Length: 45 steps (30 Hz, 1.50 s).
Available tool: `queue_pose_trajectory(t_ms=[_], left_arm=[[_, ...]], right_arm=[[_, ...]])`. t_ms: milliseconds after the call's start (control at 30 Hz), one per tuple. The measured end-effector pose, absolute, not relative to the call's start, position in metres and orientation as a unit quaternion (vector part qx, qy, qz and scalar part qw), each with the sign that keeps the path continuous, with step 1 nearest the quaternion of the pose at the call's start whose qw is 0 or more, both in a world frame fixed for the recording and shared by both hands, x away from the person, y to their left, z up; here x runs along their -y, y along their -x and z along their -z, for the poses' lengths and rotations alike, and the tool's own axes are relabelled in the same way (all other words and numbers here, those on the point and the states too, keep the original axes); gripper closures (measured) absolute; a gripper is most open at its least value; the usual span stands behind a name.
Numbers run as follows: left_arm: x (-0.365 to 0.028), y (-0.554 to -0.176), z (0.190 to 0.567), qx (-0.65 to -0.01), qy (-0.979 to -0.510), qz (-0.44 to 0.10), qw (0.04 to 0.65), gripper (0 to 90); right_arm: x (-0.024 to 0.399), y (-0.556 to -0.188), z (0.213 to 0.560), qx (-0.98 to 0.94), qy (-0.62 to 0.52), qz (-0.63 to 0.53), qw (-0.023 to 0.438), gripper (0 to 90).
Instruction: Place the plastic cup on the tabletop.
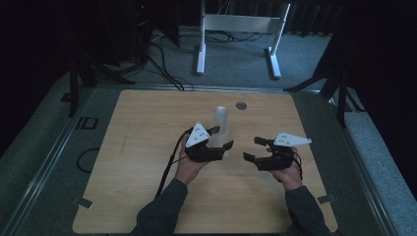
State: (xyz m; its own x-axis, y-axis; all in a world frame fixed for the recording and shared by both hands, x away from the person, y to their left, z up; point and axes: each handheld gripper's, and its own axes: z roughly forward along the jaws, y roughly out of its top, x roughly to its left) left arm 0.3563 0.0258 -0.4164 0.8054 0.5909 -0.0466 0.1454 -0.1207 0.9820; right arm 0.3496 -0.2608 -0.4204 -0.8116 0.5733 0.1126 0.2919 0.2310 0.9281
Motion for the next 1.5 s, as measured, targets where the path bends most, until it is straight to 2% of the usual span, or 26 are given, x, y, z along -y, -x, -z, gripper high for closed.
queue_pose_trajectory(t_ms=[1500], left_arm=[[-0.022, -0.362, 0.443, -0.269, -0.731, -0.172, 0.603, 28.1]], right_arm=[[0.265, -0.348, 0.425, -0.769, -0.287, -0.558, 0.125, 17.2]])
